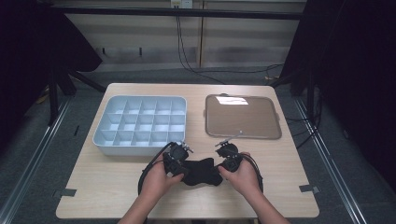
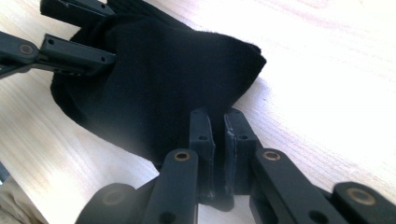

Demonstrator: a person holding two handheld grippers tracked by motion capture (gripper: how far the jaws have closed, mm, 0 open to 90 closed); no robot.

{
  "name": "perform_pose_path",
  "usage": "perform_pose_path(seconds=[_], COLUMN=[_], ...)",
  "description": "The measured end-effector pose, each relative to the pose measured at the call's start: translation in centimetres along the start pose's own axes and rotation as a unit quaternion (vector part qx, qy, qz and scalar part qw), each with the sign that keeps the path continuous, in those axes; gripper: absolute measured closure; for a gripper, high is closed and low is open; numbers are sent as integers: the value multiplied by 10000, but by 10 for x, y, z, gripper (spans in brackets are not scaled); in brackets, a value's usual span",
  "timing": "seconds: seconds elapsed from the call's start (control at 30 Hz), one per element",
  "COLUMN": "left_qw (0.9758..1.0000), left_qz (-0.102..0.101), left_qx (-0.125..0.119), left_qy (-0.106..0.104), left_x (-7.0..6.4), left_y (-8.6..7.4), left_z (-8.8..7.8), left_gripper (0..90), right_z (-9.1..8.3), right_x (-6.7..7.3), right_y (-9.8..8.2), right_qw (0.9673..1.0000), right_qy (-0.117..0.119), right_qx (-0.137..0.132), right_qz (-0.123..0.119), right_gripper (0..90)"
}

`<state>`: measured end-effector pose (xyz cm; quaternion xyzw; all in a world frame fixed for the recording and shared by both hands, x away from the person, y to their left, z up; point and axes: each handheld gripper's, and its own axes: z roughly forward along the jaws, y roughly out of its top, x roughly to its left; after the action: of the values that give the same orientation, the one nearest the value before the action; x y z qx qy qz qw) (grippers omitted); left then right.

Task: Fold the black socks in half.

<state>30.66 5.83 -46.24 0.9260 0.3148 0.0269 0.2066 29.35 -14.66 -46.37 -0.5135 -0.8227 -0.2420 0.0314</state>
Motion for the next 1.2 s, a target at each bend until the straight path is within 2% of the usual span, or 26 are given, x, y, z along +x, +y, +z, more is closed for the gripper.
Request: perform_pose_path(seconds=[0.37, 0.4, 0.5, 0.73, 0.83, 0.87, 0.93, 0.97, 1.0, 1.1, 1.13, 1.2], left_qw=[10000, 9998, 9997, 9999, 9998, 9997, 9991, 9991, 9985, 9983, 9977, 9966], left_qz=[-1, -91, -146, -99, -110, -165, -234, -234, -208, -142, -147, -178], left_qx=[-43, -103, -126, -90, -108, -126, -281, -281, -433, -508, -600, -704], left_qy=[-74, -111, -162, -61, -94, -162, -213, -213, -261, -242, -265, -389], left_x=[-6, -6, -4, -7, -6, -3, -3, -3, -5, -9, -13, -14], left_y=[1, 0, -1, 1, 0, 0, 0, 0, 3, 7, 12, 17], left_z=[0, 0, 0, 1, 0, -2, -7, -7, -13, -17, -19, -19], left_gripper=[646, 646, 647, 649, 649, 648, 667, 686, 701, 720, 729, 745], right_z=[-8, -10, -13, -20, -22, -21, -20, -20, -18, -16, -14, -13], right_x=[-2, -1, 1, 7, 8, 8, 7, 7, 5, 4, 4, 5], right_y=[3, 3, 4, 7, 9, 10, 10, 10, 9, 8, 7, 7], right_qw=[9999, 9999, 10000, 10000, 10000, 9999, 10000, 10000, 10000, 10000, 10000, 10000], right_qy=[-60, -55, -31, -2, -30, -55, -58, -58, -64, -51, -50, -37], right_qx=[69, 65, 41, -23, -5, 10, 35, 35, 45, 34, 59, 53], right_qz=[-87, -70, -58, -57, -66, -90, -62, -62, -55, -66, -50, -45], right_gripper=[844, 844, 843, 839, 839, 839, 839, 839, 840, 839, 839, 840])
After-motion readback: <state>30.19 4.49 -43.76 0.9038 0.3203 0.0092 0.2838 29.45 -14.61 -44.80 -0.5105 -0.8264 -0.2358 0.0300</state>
